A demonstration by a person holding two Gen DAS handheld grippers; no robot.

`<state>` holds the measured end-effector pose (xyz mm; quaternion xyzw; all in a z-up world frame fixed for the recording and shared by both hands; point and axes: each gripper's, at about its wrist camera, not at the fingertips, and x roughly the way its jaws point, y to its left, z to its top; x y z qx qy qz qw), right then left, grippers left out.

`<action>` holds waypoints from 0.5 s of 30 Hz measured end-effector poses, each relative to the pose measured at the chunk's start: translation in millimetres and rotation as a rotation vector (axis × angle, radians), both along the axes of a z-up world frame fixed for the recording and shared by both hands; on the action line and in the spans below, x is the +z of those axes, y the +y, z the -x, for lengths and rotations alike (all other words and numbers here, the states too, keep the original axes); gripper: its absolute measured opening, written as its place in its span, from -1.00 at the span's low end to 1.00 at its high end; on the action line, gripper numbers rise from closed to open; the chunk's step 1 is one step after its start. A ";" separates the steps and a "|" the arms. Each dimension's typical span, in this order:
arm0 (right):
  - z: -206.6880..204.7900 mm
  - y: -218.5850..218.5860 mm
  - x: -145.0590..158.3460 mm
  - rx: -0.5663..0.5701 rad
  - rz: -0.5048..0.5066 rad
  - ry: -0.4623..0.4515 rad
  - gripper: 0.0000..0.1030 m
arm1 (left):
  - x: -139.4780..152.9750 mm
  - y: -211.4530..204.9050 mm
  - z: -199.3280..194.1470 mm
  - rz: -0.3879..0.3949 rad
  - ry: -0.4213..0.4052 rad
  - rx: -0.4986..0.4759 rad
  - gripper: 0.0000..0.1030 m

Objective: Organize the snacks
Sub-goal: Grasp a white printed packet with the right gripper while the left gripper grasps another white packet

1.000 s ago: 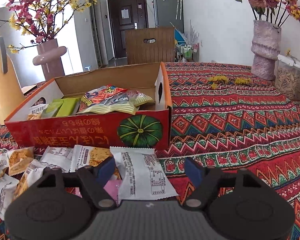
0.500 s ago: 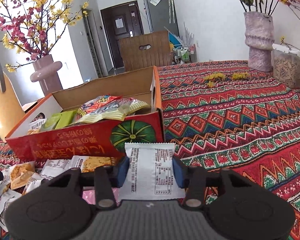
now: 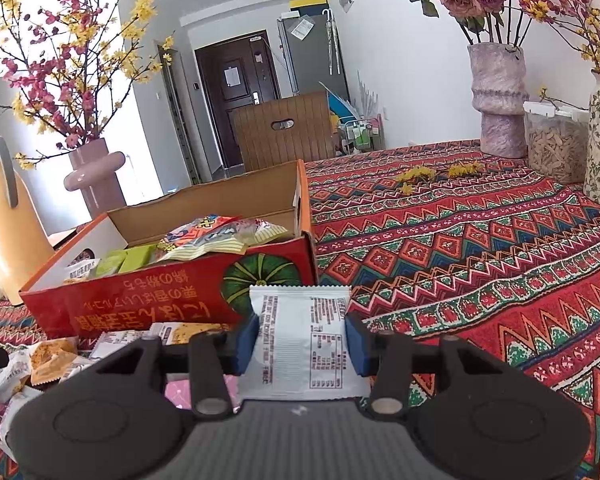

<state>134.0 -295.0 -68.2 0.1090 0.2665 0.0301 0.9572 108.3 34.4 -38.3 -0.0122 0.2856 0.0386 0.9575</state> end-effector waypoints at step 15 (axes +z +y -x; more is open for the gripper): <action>3.8 1.4 -0.4 0.001 -0.002 -0.026 -0.11 | 2.4 -17.5 -7.1 -0.093 0.104 -0.114 1.00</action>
